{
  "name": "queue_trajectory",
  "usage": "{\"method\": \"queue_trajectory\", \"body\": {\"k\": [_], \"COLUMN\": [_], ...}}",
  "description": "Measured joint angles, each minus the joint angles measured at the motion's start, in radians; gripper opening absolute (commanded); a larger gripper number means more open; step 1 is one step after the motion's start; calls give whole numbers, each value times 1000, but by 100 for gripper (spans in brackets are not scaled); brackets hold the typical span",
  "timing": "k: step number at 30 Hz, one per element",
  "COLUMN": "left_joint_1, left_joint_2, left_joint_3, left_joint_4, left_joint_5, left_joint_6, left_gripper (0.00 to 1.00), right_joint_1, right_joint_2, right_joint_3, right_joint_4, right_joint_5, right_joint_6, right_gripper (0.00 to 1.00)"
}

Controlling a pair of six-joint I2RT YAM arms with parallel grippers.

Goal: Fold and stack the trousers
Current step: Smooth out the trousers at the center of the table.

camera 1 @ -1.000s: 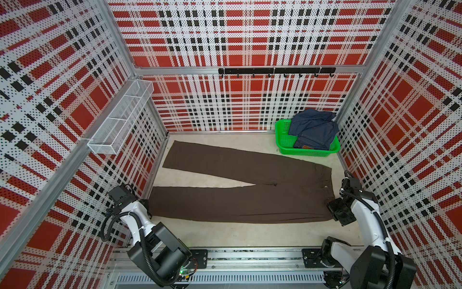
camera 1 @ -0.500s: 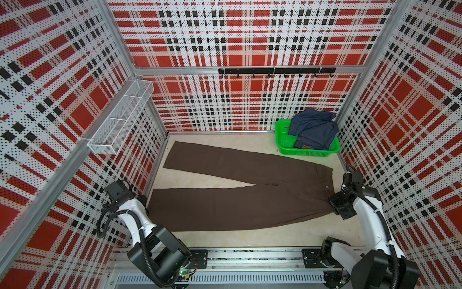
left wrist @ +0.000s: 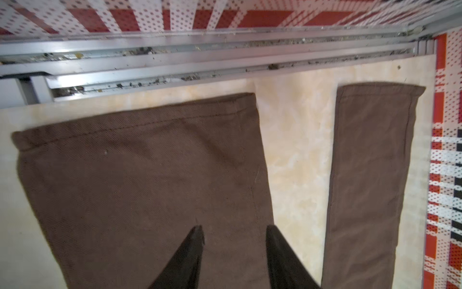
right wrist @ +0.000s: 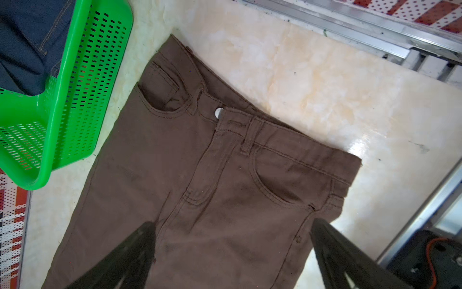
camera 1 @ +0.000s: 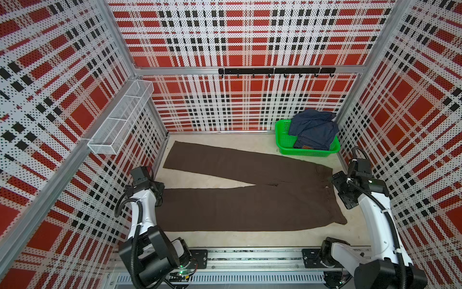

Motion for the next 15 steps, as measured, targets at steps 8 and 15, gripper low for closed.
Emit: {"method": "queue_trajectory", "body": {"k": [8,15], "left_joint_1": [-71,-85], "left_joint_2": [134,183], "left_joint_3": [-119,-151], "left_joint_4": [82,133], "left_joint_5": [8,3], "left_joint_6": [6,38], "left_gripper": [20,7], "right_joint_1": [0,0], "right_joint_2": [294,509], "right_joint_3": [-116,-116], "right_joint_4": [377,565], "right_joint_5": [-121,-196], "right_joint_6": [-43,-53], "right_gripper": [9,0]}}
